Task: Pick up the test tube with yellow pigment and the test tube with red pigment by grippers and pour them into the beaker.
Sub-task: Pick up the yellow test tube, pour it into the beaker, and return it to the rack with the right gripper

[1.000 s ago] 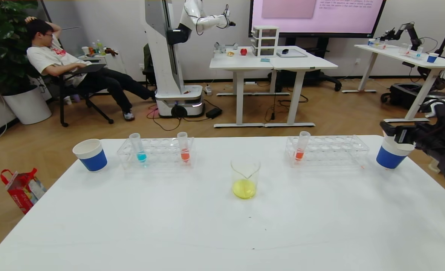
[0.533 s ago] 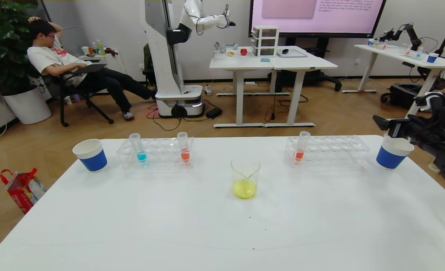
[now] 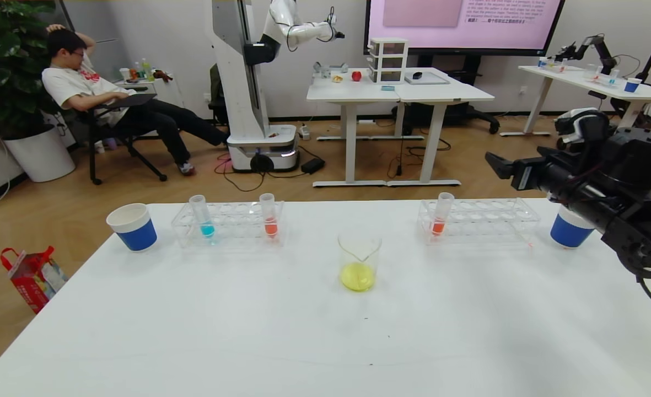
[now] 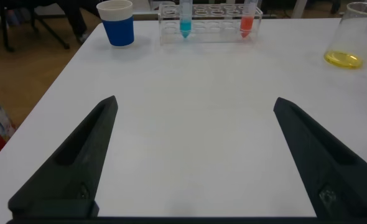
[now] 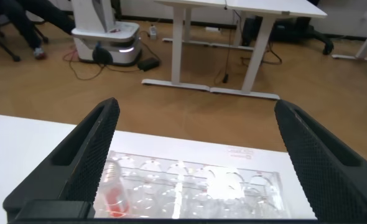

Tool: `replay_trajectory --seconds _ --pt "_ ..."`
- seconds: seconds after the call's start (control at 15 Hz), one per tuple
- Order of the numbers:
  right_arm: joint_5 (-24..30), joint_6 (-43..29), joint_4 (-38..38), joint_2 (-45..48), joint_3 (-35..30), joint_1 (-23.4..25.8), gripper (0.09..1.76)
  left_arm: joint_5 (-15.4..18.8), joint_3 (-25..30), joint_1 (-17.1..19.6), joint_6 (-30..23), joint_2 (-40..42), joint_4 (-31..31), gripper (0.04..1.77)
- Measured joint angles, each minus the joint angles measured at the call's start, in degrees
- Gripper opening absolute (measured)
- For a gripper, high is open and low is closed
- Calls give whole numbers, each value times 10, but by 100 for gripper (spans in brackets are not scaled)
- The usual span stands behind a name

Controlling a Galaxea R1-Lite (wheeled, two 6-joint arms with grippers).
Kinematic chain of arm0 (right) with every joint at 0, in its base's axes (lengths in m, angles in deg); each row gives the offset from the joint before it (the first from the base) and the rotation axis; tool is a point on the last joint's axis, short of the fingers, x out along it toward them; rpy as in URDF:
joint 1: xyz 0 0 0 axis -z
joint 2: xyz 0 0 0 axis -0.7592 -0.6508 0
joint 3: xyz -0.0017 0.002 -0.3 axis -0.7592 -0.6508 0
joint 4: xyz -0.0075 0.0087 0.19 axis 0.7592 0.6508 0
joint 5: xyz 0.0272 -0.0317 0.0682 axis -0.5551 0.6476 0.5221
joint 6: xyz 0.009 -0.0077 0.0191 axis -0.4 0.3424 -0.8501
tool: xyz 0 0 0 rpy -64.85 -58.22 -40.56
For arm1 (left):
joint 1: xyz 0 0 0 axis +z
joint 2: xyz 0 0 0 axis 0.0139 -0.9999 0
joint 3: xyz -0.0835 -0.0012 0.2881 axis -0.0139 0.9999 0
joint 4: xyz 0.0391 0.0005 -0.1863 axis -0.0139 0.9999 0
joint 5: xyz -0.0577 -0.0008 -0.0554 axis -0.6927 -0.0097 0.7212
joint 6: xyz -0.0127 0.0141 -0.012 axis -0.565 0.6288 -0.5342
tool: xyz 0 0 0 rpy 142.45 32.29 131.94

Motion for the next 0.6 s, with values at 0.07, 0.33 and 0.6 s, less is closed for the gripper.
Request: replay_trajectory --seconds 0.07,0.33,0.6 --pt "-9 0 0 20 -13 -20 174 0 0 0 0 0 0 175" --pt "-17 0 2 120 -49 -48 174 0 0 0 0 0 0 175" --pt "-20 2 2 273 -103 -35 174 0 0 0 0 0 0 175"
